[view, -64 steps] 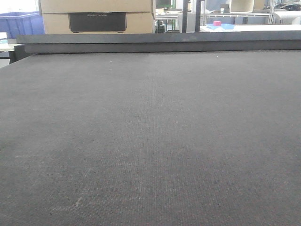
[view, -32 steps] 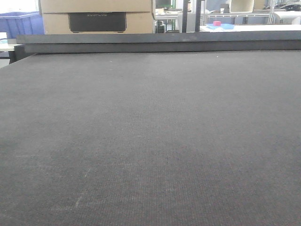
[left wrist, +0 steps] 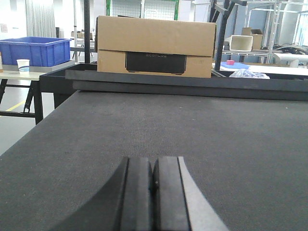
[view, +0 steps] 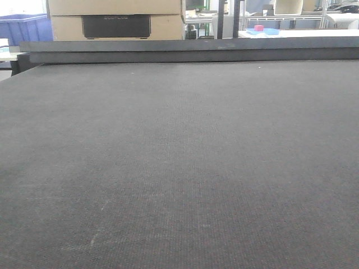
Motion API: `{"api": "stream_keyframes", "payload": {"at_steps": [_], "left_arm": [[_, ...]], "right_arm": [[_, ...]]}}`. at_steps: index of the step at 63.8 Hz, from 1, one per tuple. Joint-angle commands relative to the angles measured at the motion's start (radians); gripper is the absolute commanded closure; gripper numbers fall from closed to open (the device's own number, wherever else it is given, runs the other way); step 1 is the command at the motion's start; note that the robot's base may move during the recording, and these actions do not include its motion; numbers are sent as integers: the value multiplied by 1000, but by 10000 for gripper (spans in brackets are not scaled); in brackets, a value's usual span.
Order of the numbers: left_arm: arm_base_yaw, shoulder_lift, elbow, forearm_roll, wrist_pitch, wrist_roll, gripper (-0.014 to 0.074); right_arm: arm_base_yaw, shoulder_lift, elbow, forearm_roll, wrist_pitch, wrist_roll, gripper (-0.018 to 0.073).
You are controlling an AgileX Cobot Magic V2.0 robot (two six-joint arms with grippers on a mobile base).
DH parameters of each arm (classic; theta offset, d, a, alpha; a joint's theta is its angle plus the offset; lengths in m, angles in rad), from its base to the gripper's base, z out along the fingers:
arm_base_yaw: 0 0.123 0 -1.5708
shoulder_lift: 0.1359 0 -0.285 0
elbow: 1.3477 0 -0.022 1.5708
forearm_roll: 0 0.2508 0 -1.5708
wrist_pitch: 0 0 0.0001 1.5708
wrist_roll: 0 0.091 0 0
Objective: Grab block from conveyor and place in blue bin
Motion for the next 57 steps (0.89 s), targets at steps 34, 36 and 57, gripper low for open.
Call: {"api": "stream_keyframes", "payload": {"at_steps": [34,36,57], "left_arm": [[0,2,-262,-66,-71,-8,707],[0,16,-302,-61,-35,-8,707],[0,324,-653,2,315,-8,707]], "right_arm": [[0,-4,-160,1,-244,-3,721],[0,7,-189,1,-223,-3,721],[0,229,-591,1,154,-3,721]]}}
